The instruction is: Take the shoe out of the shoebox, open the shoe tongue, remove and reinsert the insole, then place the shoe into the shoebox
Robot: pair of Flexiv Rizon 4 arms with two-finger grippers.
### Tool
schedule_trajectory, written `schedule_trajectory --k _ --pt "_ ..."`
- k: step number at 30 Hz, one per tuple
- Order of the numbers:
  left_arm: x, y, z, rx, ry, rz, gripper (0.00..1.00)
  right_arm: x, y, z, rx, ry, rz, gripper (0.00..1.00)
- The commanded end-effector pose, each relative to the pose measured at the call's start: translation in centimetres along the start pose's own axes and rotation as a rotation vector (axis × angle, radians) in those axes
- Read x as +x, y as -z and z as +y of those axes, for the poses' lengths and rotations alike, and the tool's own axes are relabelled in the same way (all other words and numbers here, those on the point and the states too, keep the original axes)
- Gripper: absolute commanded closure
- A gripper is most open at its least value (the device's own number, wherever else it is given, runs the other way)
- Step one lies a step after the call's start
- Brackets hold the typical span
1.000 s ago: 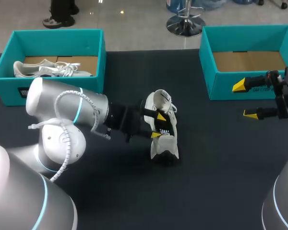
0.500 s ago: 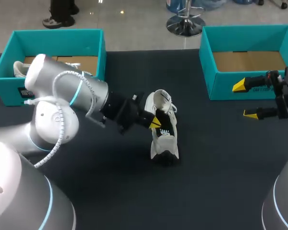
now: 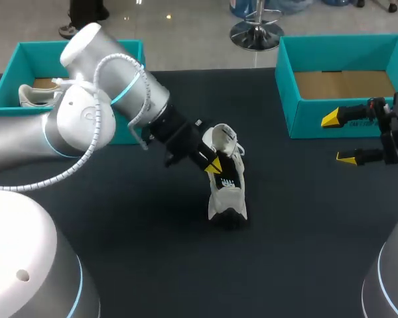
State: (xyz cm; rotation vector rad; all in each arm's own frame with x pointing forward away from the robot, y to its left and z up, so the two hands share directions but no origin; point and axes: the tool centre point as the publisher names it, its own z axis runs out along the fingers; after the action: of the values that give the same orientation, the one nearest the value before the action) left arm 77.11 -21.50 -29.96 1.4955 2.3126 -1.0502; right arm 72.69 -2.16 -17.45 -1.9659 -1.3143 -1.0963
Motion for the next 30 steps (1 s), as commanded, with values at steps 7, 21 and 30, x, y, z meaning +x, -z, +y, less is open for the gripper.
schedule_trajectory --k 7,21,30 --pt "-0.4 -0.6 0.1 0.009 -0.045 0.106 1.00 0.0 0.0 -0.1 -0.003 -0.001 -0.003 0.00" --pt "-1.5 -1.7 2.3 -0.105 -0.262 0.323 1.00 0.0 0.0 -0.1 -0.003 -0.001 -0.003 0.00" --pt "-0.4 -3.4 3.4 -0.149 -0.274 0.429 1.00 0.0 0.0 -0.1 -0.003 -0.001 -0.003 0.00"
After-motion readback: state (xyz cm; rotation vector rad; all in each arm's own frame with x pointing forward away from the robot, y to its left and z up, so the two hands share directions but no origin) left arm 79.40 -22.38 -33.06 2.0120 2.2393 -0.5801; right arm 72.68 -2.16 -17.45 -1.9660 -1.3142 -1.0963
